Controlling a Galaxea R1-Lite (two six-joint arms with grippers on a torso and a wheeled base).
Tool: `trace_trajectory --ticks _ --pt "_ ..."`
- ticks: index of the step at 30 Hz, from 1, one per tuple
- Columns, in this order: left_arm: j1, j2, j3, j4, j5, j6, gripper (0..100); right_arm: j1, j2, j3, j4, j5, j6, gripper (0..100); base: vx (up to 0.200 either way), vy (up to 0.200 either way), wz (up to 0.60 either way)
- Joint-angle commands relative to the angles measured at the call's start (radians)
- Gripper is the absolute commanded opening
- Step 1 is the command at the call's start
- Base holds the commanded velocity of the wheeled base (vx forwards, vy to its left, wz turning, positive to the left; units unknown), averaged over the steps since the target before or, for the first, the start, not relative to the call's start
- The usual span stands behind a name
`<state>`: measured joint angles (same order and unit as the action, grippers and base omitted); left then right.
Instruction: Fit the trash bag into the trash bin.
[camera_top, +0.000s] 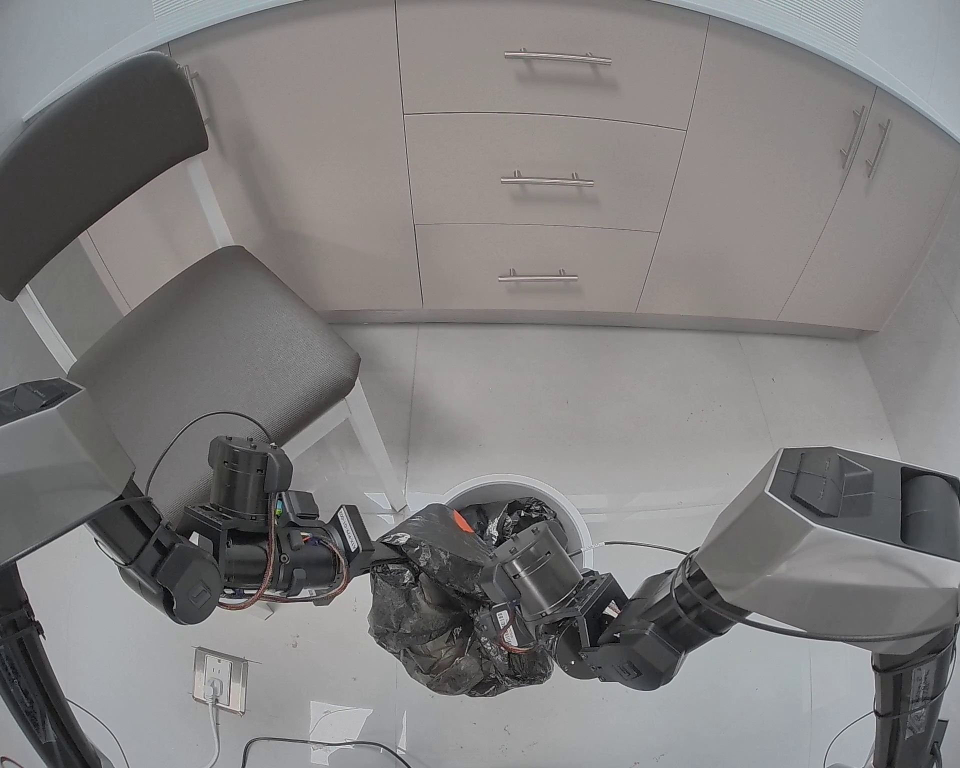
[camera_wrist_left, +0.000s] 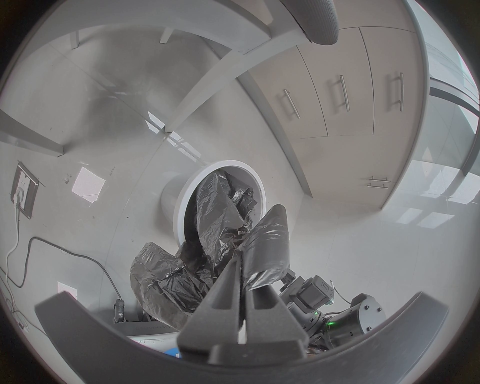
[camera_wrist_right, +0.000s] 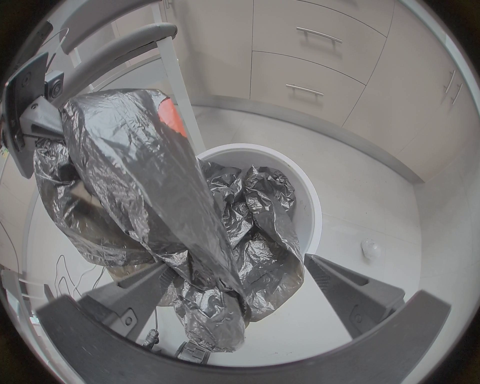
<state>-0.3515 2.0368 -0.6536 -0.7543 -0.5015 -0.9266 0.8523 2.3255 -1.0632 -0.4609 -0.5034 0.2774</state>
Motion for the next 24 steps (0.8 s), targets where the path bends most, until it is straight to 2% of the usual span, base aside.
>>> trace_trajectory --ticks 1,6,17,24 --pt "0.0 -0.001 0.0 0.0 0.0 0.0 0 -0.01 -0.012 0.008 -0.015 -0.014 -0.001 100 0.0 0.0 0.0" --pt "0.0 0.0 0.0 0.0 0.0 0.0 0 -0.027 -0.031 0.025 -0.073 -0.021 -0.012 100 0.0 0.0 0.0" --pt "0.0 0.0 0.0 0.0 0.0 0.0 0 -0.035 -0.008 0.035 -0.079 -0.026 -0.021 100 0.0 0.0 0.0" --pt "0.0 -0.001 0.002 0.0 0.0 0.0 0 -0.038 0.037 0.019 -0.134 0.005 -0.026 100 0.0 0.0 0.0"
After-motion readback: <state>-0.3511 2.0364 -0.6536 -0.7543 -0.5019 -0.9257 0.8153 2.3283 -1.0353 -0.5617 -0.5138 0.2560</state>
